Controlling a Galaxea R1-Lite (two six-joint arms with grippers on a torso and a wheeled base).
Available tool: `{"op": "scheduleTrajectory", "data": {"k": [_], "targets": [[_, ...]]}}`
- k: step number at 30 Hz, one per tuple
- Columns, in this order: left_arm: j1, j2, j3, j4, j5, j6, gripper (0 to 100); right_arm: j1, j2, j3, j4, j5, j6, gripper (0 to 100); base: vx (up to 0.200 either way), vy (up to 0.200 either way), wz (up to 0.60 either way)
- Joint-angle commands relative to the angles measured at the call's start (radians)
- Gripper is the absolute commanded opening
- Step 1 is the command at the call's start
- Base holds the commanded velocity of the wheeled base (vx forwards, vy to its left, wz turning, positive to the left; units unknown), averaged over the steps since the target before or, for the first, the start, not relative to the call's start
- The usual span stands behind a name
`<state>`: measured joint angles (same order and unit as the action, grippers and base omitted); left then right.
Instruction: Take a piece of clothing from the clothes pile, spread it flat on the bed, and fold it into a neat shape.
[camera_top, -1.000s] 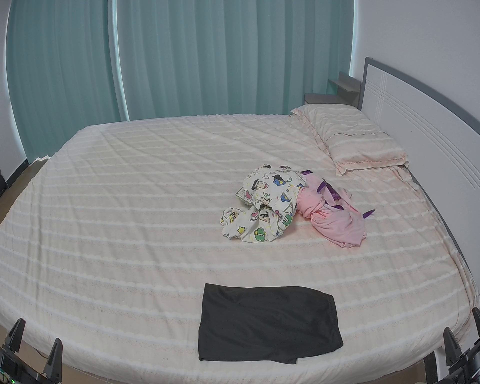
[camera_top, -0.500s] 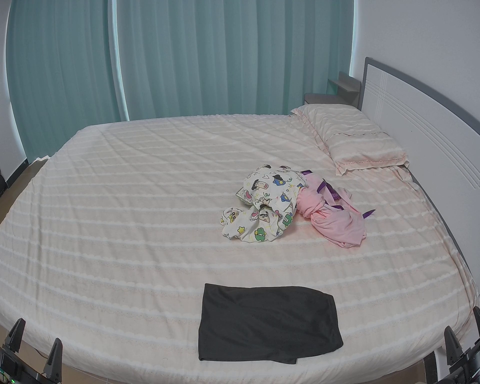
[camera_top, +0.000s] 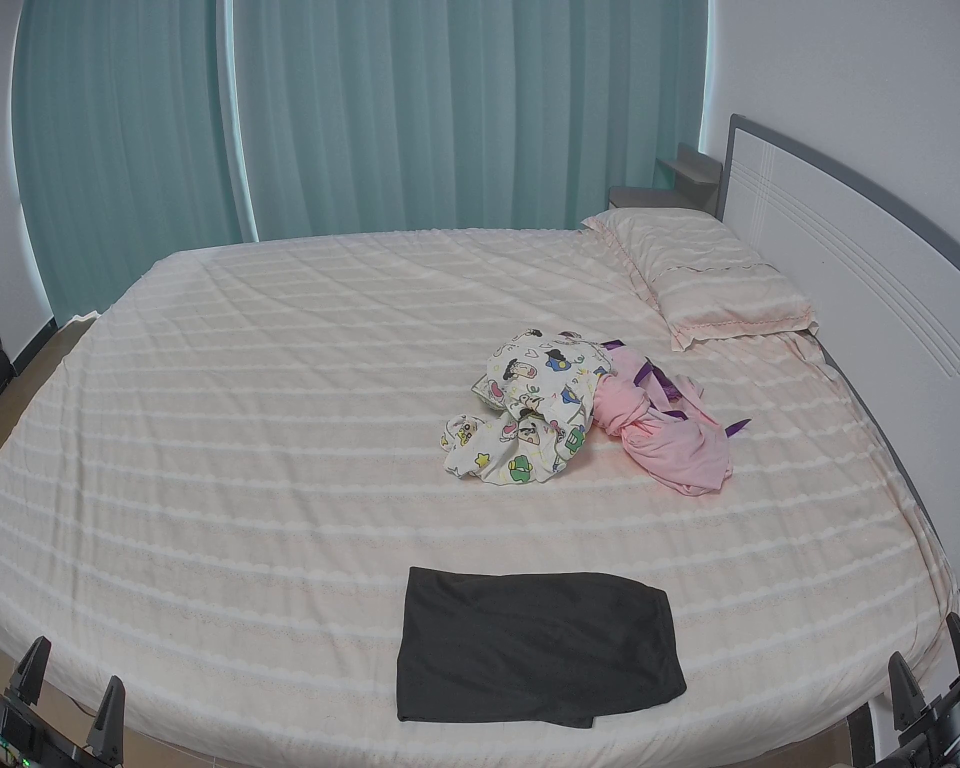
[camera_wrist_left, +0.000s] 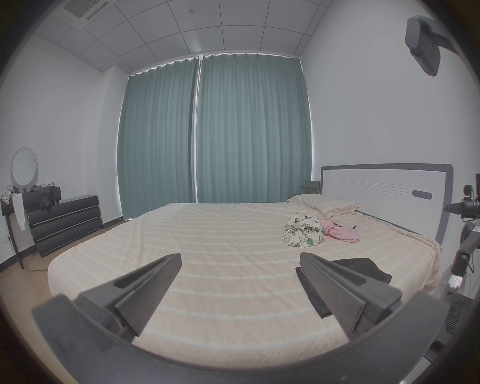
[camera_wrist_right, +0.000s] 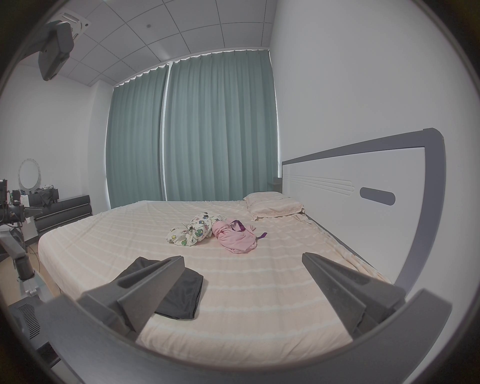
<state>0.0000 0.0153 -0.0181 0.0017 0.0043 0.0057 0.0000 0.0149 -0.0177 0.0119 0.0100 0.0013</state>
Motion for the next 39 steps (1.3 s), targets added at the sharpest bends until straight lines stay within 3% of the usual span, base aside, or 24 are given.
{"op": "scheduleTrajectory", "data": {"k": [1,39], "targets": [[0.0,-0.015,0.017,0.0,0.0,0.0,100,0.0,-0.013,0.013,-0.001,0.001,0.0,100,0.0,0.0,0.0],[0.0,-0.015,0.017,0.0,0.0,0.0,100,0.0,-0.013,0.013,0.0,0.001,0.0,100,0.0,0.0,0.0]]}}
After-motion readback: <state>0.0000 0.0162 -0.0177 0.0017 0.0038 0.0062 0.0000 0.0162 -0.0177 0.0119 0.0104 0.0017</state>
